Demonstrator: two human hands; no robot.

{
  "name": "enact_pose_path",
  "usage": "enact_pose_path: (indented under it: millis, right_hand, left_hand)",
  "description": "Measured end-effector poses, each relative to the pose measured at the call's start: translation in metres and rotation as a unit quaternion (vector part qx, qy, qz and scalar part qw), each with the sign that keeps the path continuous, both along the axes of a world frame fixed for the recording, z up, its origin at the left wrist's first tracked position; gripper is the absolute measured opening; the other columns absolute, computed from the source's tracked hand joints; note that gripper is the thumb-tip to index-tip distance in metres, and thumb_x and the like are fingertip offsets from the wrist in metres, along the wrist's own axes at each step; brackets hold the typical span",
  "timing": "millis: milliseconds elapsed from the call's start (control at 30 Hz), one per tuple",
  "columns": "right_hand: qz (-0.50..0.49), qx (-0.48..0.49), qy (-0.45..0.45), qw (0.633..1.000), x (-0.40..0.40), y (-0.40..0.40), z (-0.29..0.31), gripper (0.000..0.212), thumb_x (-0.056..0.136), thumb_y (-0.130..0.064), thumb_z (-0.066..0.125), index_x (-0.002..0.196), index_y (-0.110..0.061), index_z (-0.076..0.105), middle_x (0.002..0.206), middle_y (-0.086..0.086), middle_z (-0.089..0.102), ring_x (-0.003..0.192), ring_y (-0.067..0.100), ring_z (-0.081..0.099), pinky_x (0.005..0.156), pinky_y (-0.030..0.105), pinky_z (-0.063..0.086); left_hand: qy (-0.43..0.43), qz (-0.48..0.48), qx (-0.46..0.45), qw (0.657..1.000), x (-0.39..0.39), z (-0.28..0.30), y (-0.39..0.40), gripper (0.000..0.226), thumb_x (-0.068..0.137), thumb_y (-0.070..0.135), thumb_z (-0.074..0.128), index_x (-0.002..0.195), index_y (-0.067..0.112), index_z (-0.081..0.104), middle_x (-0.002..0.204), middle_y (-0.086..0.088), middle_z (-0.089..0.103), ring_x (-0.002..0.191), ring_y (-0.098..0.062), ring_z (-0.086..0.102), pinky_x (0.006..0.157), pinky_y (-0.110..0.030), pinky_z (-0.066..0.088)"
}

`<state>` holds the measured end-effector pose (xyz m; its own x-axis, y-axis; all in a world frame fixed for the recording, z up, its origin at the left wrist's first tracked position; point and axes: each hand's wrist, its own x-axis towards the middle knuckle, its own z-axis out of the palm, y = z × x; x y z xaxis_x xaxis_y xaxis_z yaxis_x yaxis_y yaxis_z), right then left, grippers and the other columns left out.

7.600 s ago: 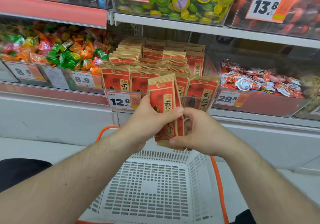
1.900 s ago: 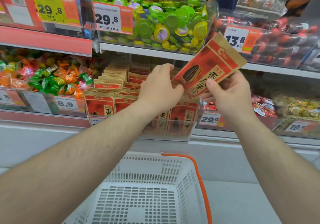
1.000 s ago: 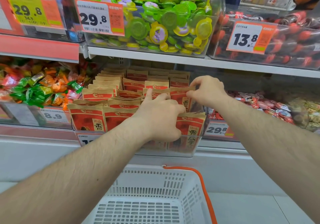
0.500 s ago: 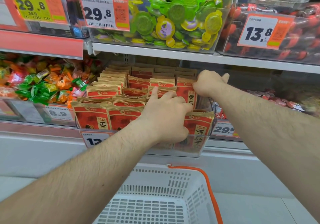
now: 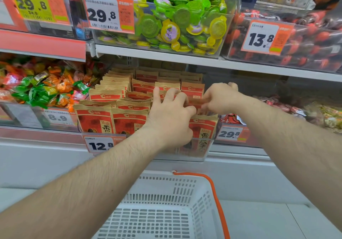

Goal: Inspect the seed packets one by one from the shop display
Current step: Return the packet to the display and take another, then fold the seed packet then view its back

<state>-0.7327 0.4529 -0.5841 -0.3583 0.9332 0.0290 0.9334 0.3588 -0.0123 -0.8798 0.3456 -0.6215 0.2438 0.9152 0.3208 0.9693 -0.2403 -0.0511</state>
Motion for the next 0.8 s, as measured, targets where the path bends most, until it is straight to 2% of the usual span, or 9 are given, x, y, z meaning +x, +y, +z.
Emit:
enact_pose_path:
  millis: [133,233,333,433,500,567,667,733,800]
  right_hand:
    - [0.001,0.107,0.235,0.966,0.008,-0.021,0.005,0.011,0.094,-0.029,0.063,0.097,-0.026,0.072,0.092,-0.004,0.066,0.097,0.021,0.056,0.087,0.034,0.041]
    - [0.003,0.182,0.352,0.918,0.014,-0.043,0.009,0.008,0.094,-0.024,0.062,0.095,-0.02,0.069,0.08,-0.006,0.06,0.072,0.014,0.051,0.067,0.023,0.032]
    - [-0.007,0.254,0.457,0.852,0.018,-0.067,0.011,0.006,0.092,-0.021,0.063,0.087,-0.024,0.061,0.069,-0.017,0.055,0.062,0.001,0.05,0.062,0.022,0.032]
    - [-0.01,0.269,0.561,0.783,0.019,-0.093,0.015,0.022,0.09,-0.016,0.063,0.076,-0.03,0.054,0.068,-0.017,0.057,0.062,0.004,0.054,0.063,0.026,0.045]
    - [-0.001,0.243,0.606,0.757,0.018,-0.109,0.019,0.024,0.09,-0.012,0.064,0.077,-0.031,0.056,0.068,-0.011,0.059,0.061,0.008,0.056,0.061,0.026,0.048]
    - [0.02,0.2,0.633,0.748,0.019,-0.125,0.022,0.018,0.09,-0.007,0.066,0.081,-0.022,0.061,0.065,-0.007,0.059,0.057,0.005,0.054,0.058,0.024,0.047]
    - [0.06,0.174,0.628,0.756,0.018,-0.145,0.02,0.02,0.088,-0.004,0.068,0.078,-0.02,0.062,0.063,-0.007,0.058,0.052,-0.001,0.051,0.055,0.019,0.044]
    - [0.08,0.165,0.634,0.751,0.013,-0.157,0.019,0.018,0.085,-0.006,0.07,0.077,-0.02,0.062,0.064,-0.008,0.061,0.053,0.0,0.052,0.055,0.019,0.044]
    - [0.105,0.15,0.649,0.738,0.008,-0.166,0.019,0.013,0.082,-0.01,0.07,0.078,-0.021,0.064,0.063,-0.013,0.064,0.056,0.001,0.056,0.057,0.019,0.047]
  left_hand:
    - [0.013,0.005,0.003,1.0,0.001,-0.002,0.0,0.042,0.088,0.041,0.055,0.129,0.031,0.056,0.148,-0.006,0.034,0.146,-0.033,0.013,0.117,-0.068,-0.001]
    - [-0.021,-0.003,0.011,1.0,0.002,-0.001,-0.001,0.048,0.085,0.045,0.058,0.13,0.029,0.054,0.15,-0.007,0.028,0.146,-0.033,0.01,0.118,-0.066,-0.001]
    - [-0.16,-0.036,0.057,0.985,0.006,0.004,-0.006,0.055,0.083,0.043,0.064,0.131,0.021,0.05,0.149,-0.009,0.026,0.141,-0.031,0.018,0.12,-0.057,0.011]
    - [-0.342,-0.102,0.115,0.927,0.012,0.014,-0.015,0.055,0.078,0.039,0.065,0.12,0.009,0.046,0.141,-0.013,0.032,0.136,-0.028,0.031,0.115,-0.044,0.028]
    - [-0.429,-0.124,0.135,0.884,0.013,0.023,-0.024,0.055,0.076,0.037,0.064,0.118,0.01,0.041,0.134,-0.009,0.036,0.129,-0.024,0.04,0.109,-0.043,0.037]
    - [-0.505,-0.111,0.121,0.848,0.009,0.031,-0.036,0.058,0.075,0.044,0.063,0.12,0.022,0.035,0.124,0.002,0.043,0.115,-0.014,0.052,0.098,-0.042,0.048]
    - [-0.584,-0.138,0.084,0.796,-0.003,0.035,-0.052,0.056,0.077,0.043,0.065,0.122,0.03,0.035,0.115,0.009,0.055,0.101,0.002,0.057,0.088,-0.022,0.049]
    - [-0.598,-0.146,0.071,0.785,-0.011,0.032,-0.063,0.051,0.081,0.037,0.064,0.124,0.033,0.039,0.116,0.008,0.058,0.103,0.001,0.056,0.085,-0.011,0.042]
    - [-0.596,-0.15,0.069,0.786,-0.019,0.029,-0.073,0.046,0.082,0.036,0.064,0.123,0.041,0.042,0.116,0.009,0.058,0.108,-0.003,0.056,0.09,-0.015,0.043]
